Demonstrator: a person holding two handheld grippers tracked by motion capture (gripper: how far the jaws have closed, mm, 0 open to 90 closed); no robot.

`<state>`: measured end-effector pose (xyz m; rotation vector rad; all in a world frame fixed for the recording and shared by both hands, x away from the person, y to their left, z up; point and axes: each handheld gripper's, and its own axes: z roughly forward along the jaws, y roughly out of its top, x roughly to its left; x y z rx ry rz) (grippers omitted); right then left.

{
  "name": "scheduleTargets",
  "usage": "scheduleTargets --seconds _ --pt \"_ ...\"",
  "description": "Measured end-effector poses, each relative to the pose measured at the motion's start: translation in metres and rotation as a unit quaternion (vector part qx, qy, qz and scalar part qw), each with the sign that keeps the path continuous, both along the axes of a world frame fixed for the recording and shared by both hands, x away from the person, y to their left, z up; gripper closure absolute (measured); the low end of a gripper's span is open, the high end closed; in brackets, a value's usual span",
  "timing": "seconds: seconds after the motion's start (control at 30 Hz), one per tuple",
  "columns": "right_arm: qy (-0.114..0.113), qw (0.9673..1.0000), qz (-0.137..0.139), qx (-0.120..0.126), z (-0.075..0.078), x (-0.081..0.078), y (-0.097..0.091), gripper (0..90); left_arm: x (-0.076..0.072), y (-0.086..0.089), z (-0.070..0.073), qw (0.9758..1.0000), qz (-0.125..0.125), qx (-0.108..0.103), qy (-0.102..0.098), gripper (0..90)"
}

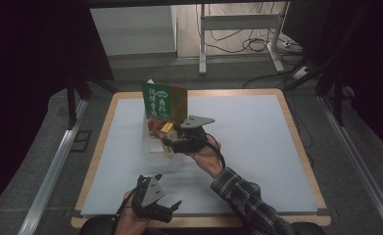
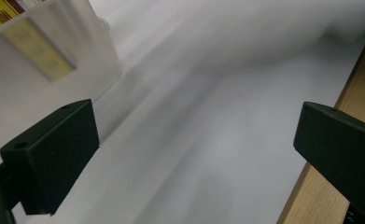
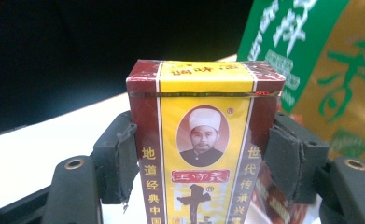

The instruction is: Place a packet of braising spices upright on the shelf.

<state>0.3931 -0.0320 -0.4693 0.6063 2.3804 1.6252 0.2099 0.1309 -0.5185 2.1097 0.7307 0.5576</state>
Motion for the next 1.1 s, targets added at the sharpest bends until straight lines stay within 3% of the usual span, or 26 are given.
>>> scheduleTargets --seconds 0.5,0.83,1.1 --pt "0.018 0.9984 -0.003 -0.053 -0.017 -0.003 -0.001 32.9 0.000 -0.002 -0.001 1.0000 -0.002 0.005 0.001 0.3" --pt "0.024 0.9978 -0.009 -0.061 -0.017 -0.003 0.000 31.5 0.000 -0.002 -0.001 1.0000 -0.003 0.006 0.001 0.3" --pt "0.035 0.9969 -0.002 -0.070 -0.011 0.001 -0.002 20.1 0.000 -0.002 -0.001 1.0000 -0.002 0.005 0.001 0.3"
